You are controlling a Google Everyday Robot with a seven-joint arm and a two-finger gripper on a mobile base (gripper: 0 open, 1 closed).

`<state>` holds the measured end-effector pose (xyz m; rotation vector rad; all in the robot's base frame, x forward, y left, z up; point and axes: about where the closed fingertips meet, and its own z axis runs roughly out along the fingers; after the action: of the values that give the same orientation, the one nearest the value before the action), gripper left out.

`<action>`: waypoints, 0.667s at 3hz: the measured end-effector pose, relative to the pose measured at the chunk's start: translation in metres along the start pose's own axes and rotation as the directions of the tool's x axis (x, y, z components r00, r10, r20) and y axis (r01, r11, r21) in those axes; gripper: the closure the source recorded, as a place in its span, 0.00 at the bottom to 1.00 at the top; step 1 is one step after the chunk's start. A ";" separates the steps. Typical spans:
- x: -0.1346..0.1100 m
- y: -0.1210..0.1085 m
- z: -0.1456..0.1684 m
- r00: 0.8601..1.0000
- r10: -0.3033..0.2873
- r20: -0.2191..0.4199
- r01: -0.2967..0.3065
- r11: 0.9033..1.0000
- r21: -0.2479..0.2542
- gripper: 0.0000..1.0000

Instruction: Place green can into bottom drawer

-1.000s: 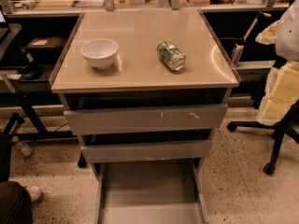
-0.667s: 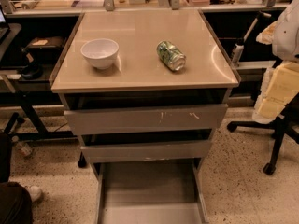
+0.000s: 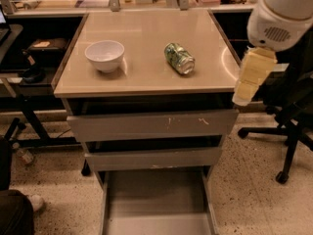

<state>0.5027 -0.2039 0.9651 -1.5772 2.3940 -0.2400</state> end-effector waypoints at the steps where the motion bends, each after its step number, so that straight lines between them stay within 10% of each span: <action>1: -0.004 -0.003 0.001 1.000 0.001 -0.003 -0.001 1.000 0.014 0.00; 2: -0.010 -0.005 0.004 1.000 0.008 0.018 -0.008 1.000 0.011 0.00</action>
Offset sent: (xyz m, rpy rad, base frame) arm 0.0115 0.0109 -0.0026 0.0366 -0.0120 -0.0088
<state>0.5121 -0.1966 0.9641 -1.5584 2.3811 -0.2363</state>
